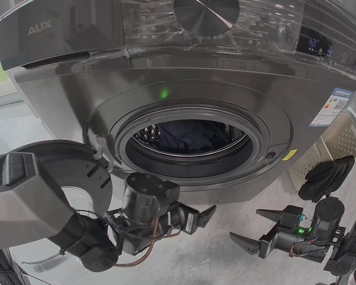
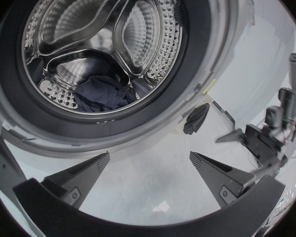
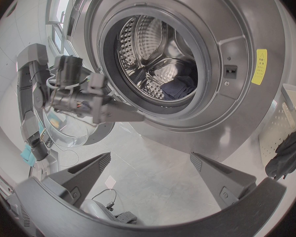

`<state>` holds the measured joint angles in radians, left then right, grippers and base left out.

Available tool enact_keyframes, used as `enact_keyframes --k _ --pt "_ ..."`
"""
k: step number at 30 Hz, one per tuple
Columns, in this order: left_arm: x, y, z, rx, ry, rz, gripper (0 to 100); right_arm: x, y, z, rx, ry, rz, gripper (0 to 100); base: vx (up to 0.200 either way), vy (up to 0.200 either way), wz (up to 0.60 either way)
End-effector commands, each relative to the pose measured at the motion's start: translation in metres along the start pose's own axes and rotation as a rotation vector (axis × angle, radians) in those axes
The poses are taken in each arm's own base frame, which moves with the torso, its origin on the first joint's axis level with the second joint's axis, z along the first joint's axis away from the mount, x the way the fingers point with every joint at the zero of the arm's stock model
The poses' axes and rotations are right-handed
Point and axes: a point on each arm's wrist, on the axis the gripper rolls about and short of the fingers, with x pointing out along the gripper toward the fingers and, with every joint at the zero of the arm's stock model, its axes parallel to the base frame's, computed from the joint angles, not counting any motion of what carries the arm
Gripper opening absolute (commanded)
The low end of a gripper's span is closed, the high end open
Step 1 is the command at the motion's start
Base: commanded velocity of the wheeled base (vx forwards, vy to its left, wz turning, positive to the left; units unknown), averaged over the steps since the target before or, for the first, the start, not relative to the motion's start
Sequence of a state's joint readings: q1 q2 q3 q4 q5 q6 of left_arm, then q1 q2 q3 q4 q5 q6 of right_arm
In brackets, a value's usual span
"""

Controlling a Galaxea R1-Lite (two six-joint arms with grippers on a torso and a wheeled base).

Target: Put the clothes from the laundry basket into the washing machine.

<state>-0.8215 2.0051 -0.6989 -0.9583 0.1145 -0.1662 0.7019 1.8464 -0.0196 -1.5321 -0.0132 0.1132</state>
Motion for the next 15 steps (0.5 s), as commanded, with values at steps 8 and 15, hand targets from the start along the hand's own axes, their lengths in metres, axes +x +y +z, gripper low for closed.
enact_keyframes --k 8,15 --pt "-0.106 -0.002 0.006 -0.003 -0.19 -0.09 100 -0.028 -0.014 0.026 0.012 -0.157 -0.086 100 -0.075 0.0 0.0" --pt "-0.156 0.011 0.007 -0.004 -0.264 -0.061 100 -0.054 -0.032 0.036 0.012 -0.188 -0.204 100 -0.086 0.0 0.0"
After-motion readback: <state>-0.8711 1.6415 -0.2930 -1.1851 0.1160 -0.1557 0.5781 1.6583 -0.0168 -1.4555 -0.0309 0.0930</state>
